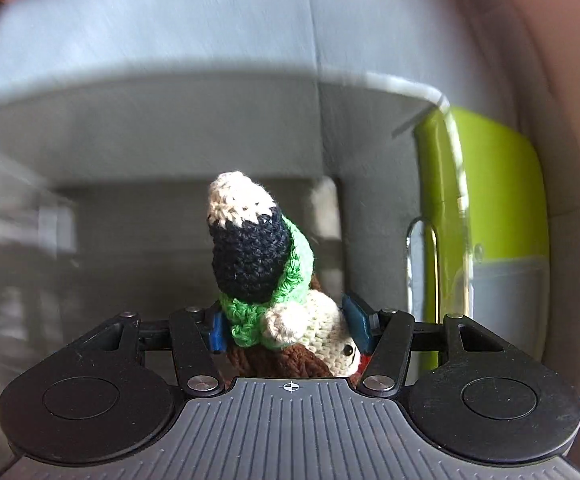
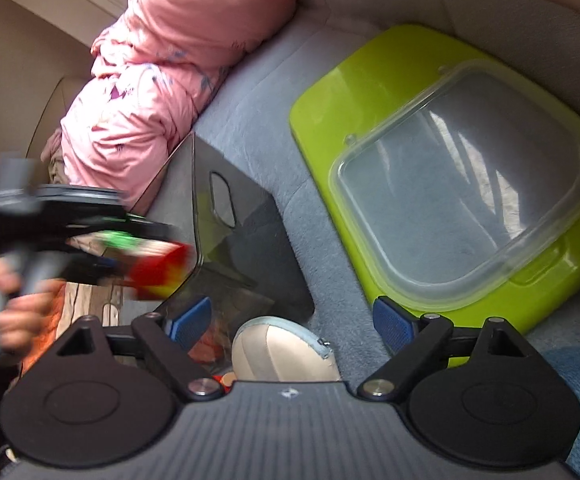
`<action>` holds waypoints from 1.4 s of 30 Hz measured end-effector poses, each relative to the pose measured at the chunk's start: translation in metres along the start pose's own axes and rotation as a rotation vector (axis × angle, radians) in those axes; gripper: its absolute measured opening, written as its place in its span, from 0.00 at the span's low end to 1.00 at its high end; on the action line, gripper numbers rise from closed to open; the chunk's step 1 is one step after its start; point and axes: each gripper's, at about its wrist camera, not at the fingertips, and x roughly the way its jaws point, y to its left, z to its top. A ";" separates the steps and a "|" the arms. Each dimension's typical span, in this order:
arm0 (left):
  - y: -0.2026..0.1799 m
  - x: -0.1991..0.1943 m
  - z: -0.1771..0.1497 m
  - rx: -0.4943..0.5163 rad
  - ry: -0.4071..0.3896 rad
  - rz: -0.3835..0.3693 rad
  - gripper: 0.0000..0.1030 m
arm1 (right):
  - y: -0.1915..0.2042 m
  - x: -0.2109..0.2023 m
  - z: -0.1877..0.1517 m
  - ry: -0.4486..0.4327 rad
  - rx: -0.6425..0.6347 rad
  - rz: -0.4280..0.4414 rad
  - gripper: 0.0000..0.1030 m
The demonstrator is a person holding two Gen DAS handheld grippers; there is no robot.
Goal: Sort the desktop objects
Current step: 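Carry the crocheted doll into the clear bin and release with left gripper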
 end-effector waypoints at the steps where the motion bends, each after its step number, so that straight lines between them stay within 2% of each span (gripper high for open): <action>1: -0.003 0.008 -0.001 -0.001 0.012 -0.010 0.59 | -0.001 0.001 0.001 0.011 -0.001 0.028 0.87; 5: -0.016 0.030 -0.006 0.033 0.041 0.039 0.59 | -0.004 0.005 0.004 0.053 -0.006 0.140 0.91; 9: -0.015 0.037 -0.010 0.029 0.094 -0.021 0.61 | -0.007 0.008 0.008 0.105 -0.019 0.245 0.91; 12: -0.025 0.029 -0.013 0.063 0.114 -0.035 0.68 | -0.004 0.014 0.013 0.153 -0.051 0.282 0.93; 14: -0.032 0.019 -0.014 0.099 0.113 -0.004 0.80 | 0.001 0.020 0.015 0.178 -0.073 0.250 0.94; 15: -0.034 0.011 -0.014 0.115 0.105 0.011 0.89 | 0.003 0.022 0.015 0.191 -0.082 0.230 0.94; 17: -0.035 -0.008 -0.016 0.129 0.080 0.003 0.91 | 0.008 0.026 0.016 0.214 -0.102 0.198 0.94; 19: -0.035 -0.031 -0.019 0.124 0.061 -0.021 0.91 | 0.012 0.025 0.016 0.217 -0.128 0.205 0.94; 22: -0.033 -0.086 -0.028 0.141 0.022 -0.050 0.93 | 0.018 0.021 0.017 0.202 -0.166 0.195 0.94; 25: -0.029 -0.160 -0.065 0.200 -0.027 -0.089 0.96 | 0.024 0.021 0.010 0.178 -0.243 0.164 0.94; 29: 0.016 -0.227 -0.133 0.238 -0.073 -0.238 1.00 | 0.052 0.022 0.013 0.091 -0.529 0.027 0.92; 31: 0.052 -0.230 -0.172 0.208 -0.108 -0.258 1.00 | 0.063 0.030 0.015 0.114 -0.622 -0.018 0.92; 33: 0.081 -0.225 -0.204 0.146 -0.146 -0.188 1.00 | 0.068 0.044 0.017 0.217 -0.699 -0.027 0.94; 34: 0.098 -0.207 -0.211 0.122 -0.158 -0.146 1.00 | 0.071 0.051 0.016 0.267 -0.739 -0.041 0.94; 36: 0.106 -0.201 -0.236 0.086 -0.154 -0.094 1.00 | 0.074 0.067 0.012 0.338 -0.799 -0.085 0.93; 38: 0.104 -0.195 -0.241 0.086 -0.137 -0.154 1.00 | 0.076 0.081 0.010 0.395 -0.808 -0.103 0.87; 40: 0.102 -0.197 -0.244 0.101 -0.124 -0.235 1.00 | 0.077 0.095 0.006 0.441 -0.804 -0.111 0.85; 42: 0.097 -0.196 -0.235 0.144 -0.130 -0.281 1.00 | 0.076 0.113 0.001 0.512 -0.788 -0.122 0.85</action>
